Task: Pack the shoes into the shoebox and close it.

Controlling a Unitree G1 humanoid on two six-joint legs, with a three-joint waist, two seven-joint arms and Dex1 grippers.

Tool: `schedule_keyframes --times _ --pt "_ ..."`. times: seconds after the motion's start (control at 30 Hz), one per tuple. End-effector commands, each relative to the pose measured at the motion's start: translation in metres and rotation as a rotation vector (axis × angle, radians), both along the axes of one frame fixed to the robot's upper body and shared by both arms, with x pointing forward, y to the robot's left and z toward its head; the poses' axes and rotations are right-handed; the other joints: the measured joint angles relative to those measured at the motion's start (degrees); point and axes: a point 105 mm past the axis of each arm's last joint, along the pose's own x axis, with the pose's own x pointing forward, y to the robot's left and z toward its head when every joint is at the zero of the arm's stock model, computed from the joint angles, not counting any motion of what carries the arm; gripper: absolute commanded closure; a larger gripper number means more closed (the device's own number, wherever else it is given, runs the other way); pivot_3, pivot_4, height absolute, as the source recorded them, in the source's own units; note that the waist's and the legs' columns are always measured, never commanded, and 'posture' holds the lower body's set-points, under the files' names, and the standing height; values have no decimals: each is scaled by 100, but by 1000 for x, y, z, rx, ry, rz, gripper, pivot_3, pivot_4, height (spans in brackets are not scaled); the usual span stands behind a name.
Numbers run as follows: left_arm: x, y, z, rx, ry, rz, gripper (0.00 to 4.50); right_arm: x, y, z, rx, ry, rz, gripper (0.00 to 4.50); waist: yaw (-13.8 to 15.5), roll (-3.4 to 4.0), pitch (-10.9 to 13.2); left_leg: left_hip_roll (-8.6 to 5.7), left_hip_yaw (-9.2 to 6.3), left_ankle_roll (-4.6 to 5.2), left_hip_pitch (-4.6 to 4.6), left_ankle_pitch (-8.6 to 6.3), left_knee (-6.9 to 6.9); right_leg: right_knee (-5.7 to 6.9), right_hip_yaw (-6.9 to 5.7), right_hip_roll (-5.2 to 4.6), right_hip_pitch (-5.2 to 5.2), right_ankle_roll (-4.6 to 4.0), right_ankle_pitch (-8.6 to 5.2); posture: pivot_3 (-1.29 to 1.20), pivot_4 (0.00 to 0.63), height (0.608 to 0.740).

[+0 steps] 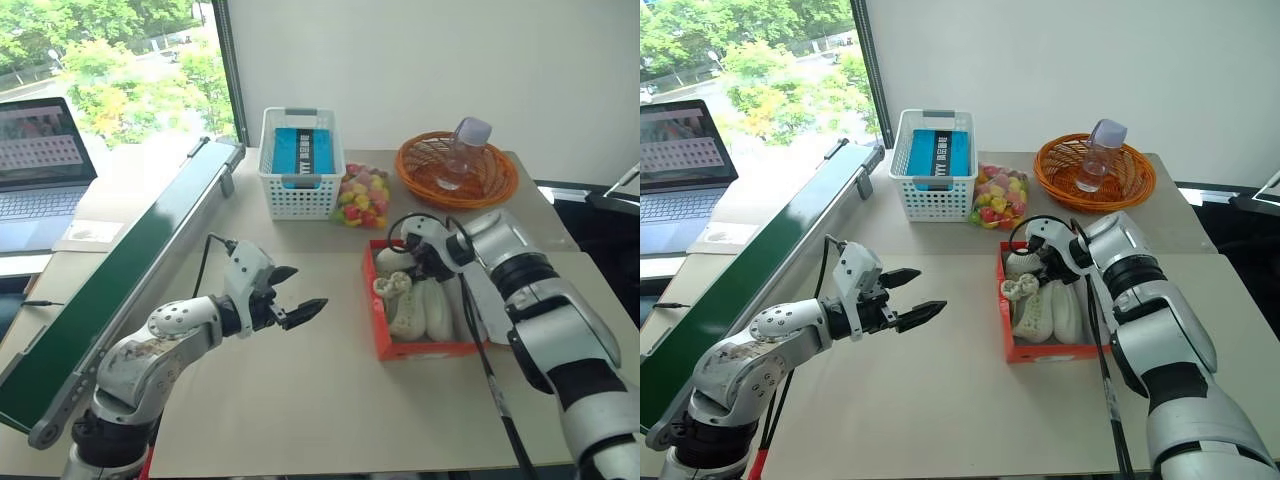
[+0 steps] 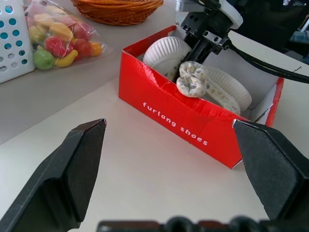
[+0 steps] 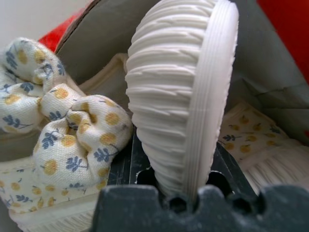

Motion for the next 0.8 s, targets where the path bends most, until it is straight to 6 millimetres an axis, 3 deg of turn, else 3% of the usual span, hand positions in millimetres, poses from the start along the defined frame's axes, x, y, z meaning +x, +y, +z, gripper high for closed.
schedule_keyframes --times 0.03,0.17,0.33,0.5,0.67,0.73,0.8 --pt "1 -8 11 -16 -62 -22 0 -31 -36 -24 -201 139 86 4015 26 0 0 -2 0 0 0 0 0 -1 1 -1 1 1 -1 0 150 740" --pt "2 -9 10 -18 -65 -24 0 -50 -45 -32 -235 218 129 4015 70 -2 -3 -4 -4 0 0 0 1 0 0 -1 3 -4 -6 0 150 740" --pt "3 -10 10 -17 -68 -24 0 -56 -47 -44 -260 208 124 4015 84 -16 -13 -3 -7 0 2 0 4 -1 -2 -1 8 -13 -13 0 150 740" --pt "4 -10 10 -11 -71 -29 0 -56 -28 -54 -193 166 82 4015 96 -65 -49 -3 -11 -1 2 0 4 -4 -6 -1 11 -15 -15 0 150 740" --pt "5 -12 10 -9 -75 -43 0 -36 -1 -51 -31 71 -107 4015 10 -161 -122 13 -10 -4 22 -2 2 -3 -8 8 21 -40 -28 0 150 740" --pt "5 -13 10 -7 -77 -50 0 -33 2 -47 -6 55 -142 3048 -69 -177 -134 19 -5 -24 42 -14 1 -3 -8 8 33 -43 -32 0 150 740" --pt "5 -13 9 -1 -78 -57 0 -32 4 -39 17 45 -156 2575 -96 -154 -121 21 1 -46 56 -27 0 1 -6 6 39 -35 -36 0 150 740"
